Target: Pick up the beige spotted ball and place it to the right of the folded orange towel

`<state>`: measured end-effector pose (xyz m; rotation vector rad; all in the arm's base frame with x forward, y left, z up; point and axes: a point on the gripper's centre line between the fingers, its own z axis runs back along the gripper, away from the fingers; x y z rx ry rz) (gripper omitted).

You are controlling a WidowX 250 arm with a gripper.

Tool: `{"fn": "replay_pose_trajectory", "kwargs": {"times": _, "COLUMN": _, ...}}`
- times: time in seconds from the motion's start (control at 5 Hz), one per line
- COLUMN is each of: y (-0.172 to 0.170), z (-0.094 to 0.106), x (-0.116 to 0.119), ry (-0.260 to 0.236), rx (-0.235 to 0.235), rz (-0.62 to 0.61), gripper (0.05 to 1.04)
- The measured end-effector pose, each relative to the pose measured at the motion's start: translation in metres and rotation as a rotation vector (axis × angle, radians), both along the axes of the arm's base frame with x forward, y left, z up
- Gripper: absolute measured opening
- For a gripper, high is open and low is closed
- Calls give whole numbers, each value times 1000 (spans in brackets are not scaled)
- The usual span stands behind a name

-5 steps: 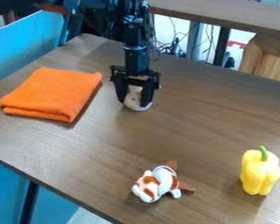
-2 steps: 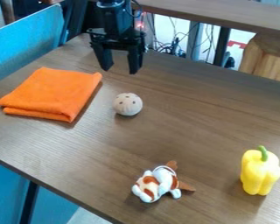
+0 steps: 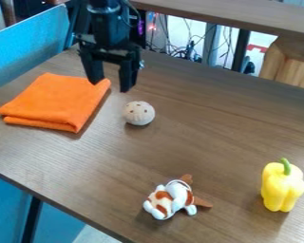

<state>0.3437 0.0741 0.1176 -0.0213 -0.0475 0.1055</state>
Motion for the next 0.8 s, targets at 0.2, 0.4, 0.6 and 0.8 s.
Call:
{"fn": "replay_pose_trajectory", "kwargs": {"times": 0.2, "y": -4, "z": 1, "x": -33, "ry": 25, "rx": 25, "rz": -59, "gripper": 1005}}
{"fn": "replay_pose_trajectory", "kwargs": {"times": 0.4, "y": -22, "z": 2, "x": -63, "ry": 25, "rx": 16, "rz": -140, "gripper": 1005}}
{"fn": "replay_pose_trajectory", "kwargs": {"times": 0.6, "y": -53, "z": -5, "x": -82, "ry": 50, "rx": 12, "rz": -224, "gripper": 1005}}
{"fn": "replay_pose_trajectory", "kwargs": {"times": 0.8, "y": -74, "z": -10, "x": -95, "ry": 59, "rx": 12, "rz": -270, "gripper": 1005}}
